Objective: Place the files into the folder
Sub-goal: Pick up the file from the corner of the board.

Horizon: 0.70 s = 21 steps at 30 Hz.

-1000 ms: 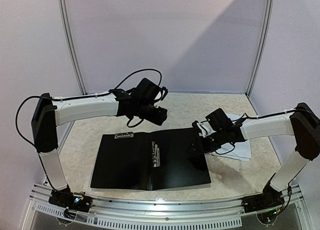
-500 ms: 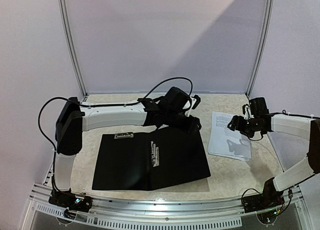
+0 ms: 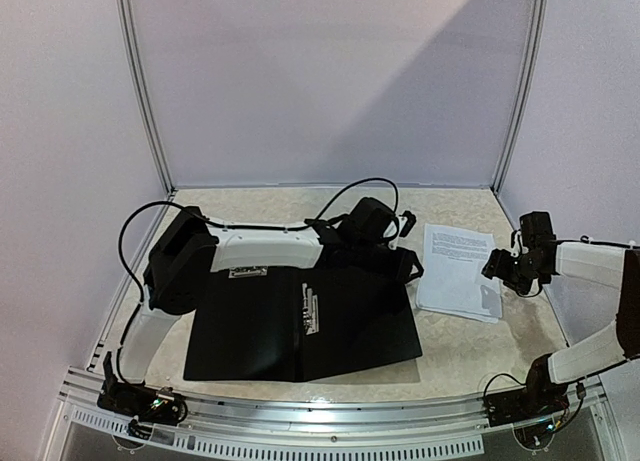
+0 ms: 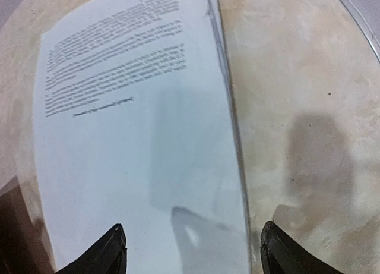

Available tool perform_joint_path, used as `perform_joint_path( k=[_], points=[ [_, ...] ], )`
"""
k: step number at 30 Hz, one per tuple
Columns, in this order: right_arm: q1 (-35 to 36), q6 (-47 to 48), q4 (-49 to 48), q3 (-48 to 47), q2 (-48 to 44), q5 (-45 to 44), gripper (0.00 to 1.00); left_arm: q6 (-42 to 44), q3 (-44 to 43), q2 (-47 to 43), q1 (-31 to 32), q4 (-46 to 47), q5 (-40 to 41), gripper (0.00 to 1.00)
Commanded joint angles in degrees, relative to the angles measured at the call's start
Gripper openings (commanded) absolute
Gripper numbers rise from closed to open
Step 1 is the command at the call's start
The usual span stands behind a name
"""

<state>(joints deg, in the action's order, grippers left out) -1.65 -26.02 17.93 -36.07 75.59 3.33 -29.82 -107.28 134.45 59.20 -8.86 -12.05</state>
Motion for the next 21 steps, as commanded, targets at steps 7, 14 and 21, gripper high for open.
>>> perform_joint_path(
  k=[7,14,21],
  points=[
    [-3.1,2.7,1.7,0.9,3.8,4.0,0.77,-5.9,-3.7,7.5,1.0,6.3,-3.9,0.5],
    [-3.2,1.8,1.8,0.7,7.5,8.0,0.76,-8.9,-6.7,12.4,1.0,7.8,-5.9,0.4],
    [-3.2,1.5,1.6,1.1,6.3,8.9,0.74,-10.8,-7.3,14.4,1.0,10.2,-6.8,0.35]
  ],
)
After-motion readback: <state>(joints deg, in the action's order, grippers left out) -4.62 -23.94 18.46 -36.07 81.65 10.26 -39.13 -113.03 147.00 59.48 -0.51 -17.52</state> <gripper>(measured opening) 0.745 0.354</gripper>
